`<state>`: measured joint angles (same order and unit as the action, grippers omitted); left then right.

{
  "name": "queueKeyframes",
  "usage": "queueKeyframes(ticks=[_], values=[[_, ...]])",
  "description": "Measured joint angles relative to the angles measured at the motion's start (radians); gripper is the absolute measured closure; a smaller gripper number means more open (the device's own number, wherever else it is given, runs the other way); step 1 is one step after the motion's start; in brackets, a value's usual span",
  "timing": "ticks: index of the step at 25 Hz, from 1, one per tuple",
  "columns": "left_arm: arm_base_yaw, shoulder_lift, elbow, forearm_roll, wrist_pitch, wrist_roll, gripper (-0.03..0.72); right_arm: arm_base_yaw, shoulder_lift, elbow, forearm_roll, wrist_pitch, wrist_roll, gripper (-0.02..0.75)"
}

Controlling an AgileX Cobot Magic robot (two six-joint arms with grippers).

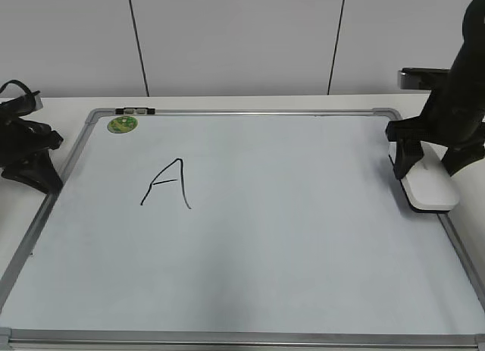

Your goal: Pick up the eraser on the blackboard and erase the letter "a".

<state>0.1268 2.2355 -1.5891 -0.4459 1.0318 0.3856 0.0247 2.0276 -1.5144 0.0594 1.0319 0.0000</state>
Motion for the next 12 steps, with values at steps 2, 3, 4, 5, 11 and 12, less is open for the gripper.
queueKeyframes(ticks=[2,3,4,5,11,12], values=[[0.0,0.0,0.0,0.0,0.0,0.0,0.653,0.0,0.034,-0.027,0.0,0.0,0.0,0.21],[0.0,0.0,0.0,0.0,0.0,0.0,0.653,0.0,0.049,-0.042,0.0,0.0,0.0,0.21],[0.0,0.0,0.0,0.0,0.0,0.0,0.653,0.0,0.06,-0.055,0.0,0.0,0.0,0.211],[0.0,0.0,0.0,0.0,0.0,0.0,0.653,0.0,0.069,-0.065,0.001,0.0,0.0,0.21],[0.0,0.0,0.0,0.0,0.0,0.0,0.652,0.0,0.096,-0.08,-0.002,0.0,0.0,0.211],[0.0,0.0,0.0,0.0,0.0,0.0,0.652,0.0,0.097,-0.08,-0.005,0.0,0.0,0.211]])
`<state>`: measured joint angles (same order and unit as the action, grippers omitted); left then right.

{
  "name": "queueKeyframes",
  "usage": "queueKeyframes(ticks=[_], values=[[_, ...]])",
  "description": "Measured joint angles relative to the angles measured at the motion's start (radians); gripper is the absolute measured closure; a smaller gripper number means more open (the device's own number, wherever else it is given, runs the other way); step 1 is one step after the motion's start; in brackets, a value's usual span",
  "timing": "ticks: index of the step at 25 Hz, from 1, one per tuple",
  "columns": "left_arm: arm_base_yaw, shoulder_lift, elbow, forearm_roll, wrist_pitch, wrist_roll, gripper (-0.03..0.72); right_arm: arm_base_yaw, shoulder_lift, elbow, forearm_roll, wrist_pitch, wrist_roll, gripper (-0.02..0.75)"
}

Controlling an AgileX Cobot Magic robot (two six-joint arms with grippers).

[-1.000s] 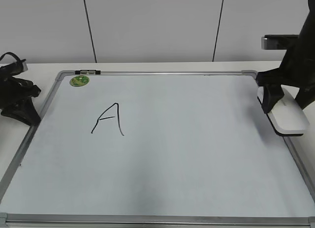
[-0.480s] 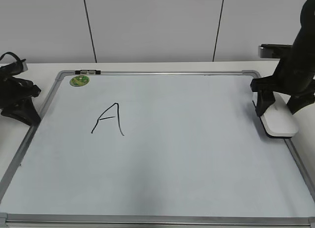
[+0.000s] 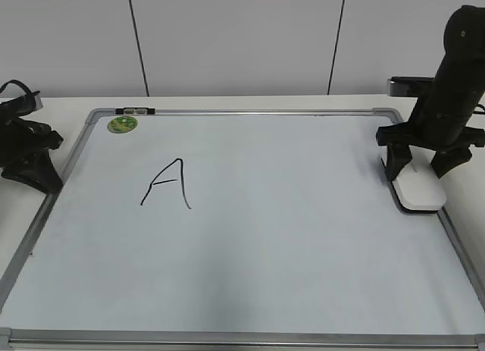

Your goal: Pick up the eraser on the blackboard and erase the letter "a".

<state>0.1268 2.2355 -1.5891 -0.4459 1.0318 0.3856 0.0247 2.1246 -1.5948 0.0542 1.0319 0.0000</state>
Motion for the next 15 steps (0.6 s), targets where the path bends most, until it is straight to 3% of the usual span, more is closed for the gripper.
queueKeyframes(ticks=[15], values=[[0.0,0.0,0.0,0.0,0.0,0.0,0.653,0.0,0.0,0.0,-0.005,0.0,0.0,0.189]])
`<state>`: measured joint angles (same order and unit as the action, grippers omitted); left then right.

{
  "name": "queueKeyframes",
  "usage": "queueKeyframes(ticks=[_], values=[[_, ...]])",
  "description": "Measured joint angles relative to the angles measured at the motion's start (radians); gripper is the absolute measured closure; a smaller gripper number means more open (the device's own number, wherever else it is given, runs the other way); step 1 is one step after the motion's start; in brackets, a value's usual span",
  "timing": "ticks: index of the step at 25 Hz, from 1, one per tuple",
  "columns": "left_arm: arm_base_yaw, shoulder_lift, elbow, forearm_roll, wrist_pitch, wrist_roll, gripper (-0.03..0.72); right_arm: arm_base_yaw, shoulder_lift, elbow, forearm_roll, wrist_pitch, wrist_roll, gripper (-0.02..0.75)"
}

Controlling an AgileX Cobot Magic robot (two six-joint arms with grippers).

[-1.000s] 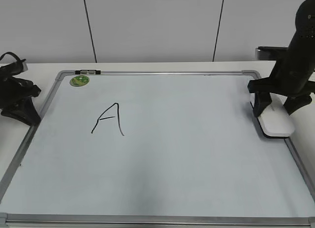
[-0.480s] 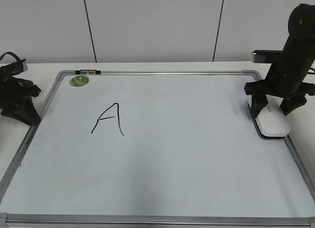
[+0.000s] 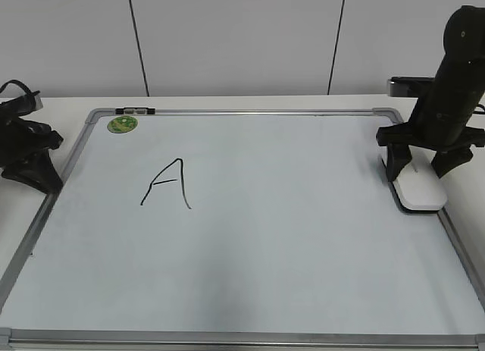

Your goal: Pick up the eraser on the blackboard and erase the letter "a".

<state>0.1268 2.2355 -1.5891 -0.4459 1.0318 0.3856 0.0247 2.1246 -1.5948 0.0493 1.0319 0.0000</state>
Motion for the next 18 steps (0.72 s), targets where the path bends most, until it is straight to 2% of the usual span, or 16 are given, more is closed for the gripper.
queueKeyframes(ticks=[4,10,18], values=[[0.0,0.0,0.0,0.0,0.0,0.0,0.653,0.0,0.0,-0.004,0.0,-0.002,0.0,0.141],[0.0,0.0,0.0,-0.002,0.0,0.0,0.652,0.0,0.0,-0.022,-0.008,0.001,0.0,0.128],[0.0,0.0,0.0,-0.002,0.0,0.0,0.623,0.0,0.0,-0.185,-0.026,0.165,0.0,0.129]])
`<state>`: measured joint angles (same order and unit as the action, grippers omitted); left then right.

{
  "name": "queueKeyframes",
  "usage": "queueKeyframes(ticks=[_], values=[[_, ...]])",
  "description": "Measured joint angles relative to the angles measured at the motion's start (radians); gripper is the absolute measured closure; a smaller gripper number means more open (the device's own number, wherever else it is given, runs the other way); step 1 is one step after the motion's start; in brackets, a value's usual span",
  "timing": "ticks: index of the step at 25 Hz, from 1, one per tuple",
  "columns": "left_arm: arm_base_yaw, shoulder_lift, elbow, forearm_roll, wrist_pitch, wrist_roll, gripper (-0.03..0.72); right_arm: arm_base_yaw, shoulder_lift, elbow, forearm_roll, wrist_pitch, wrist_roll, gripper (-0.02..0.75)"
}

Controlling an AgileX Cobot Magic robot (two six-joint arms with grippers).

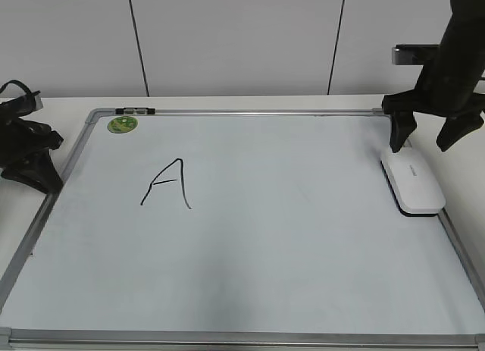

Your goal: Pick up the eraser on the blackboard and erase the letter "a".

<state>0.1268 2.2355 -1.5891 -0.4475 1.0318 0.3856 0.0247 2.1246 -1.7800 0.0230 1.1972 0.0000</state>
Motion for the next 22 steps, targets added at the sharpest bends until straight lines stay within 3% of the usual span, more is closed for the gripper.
queueKeyframes(ticks=[5,11,15,22], values=[[0.0,0.006,-0.063,0.006,0.025,0.003,0.474,0.0,0.0,-0.024,0.0,0.017,0.0,0.131],[0.0,0.006,-0.275,0.013,0.159,-0.053,0.261,0.0,0.0,-0.025,-0.004,0.019,-0.016,0.14],[-0.006,-0.024,-0.362,0.067,0.171,-0.12,0.232,0.0,-0.006,-0.025,-0.002,0.021,-0.03,0.141],[-0.03,-0.179,-0.367,0.136,0.194,-0.161,0.229,0.0,-0.126,-0.025,0.02,0.023,-0.049,0.141]])
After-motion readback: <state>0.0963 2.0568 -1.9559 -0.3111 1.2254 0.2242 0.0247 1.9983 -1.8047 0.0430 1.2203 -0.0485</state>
